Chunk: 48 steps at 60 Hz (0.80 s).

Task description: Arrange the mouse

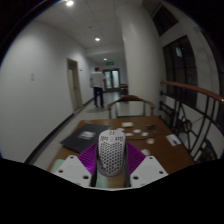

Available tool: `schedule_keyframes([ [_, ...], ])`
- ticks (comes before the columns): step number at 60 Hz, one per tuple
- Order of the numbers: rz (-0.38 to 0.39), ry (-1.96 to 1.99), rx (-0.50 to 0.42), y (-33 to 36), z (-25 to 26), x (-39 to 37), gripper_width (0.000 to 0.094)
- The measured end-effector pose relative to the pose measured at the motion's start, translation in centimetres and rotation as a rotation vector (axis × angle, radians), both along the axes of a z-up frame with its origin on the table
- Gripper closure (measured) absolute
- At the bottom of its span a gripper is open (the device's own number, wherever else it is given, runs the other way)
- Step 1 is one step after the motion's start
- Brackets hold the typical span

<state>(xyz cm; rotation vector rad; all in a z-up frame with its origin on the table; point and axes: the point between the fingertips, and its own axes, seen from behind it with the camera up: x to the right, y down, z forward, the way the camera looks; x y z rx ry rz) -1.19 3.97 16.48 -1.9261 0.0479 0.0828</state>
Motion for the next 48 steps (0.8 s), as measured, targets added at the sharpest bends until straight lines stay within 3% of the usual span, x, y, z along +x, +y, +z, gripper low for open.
schedule_keyframes([
  [7,0.101,0.008,-0.029,-1.1,-2.3,-10.0,0.0549],
  [17,0.101,-0.064,-0.24,-2.1,-13.2,-14.7,0.0548],
  [26,0.097,-0.111,-0.298,-3.6,-17.7,-15.0,0.0548],
  [30,0.1,-0.099,-0.283,-3.4,-18.0,-15.2,0.0544],
  [40,0.158,-0.135,-0.312,-3.5,-18.0,-15.3,0.0411],
  [44,0.204,-0.137,-0.328,-4.3,-17.5,-15.5,0.0272],
  [48,0.261,-0.134,-0.282,-5.4,-15.5,-15.5,0.0174],
])
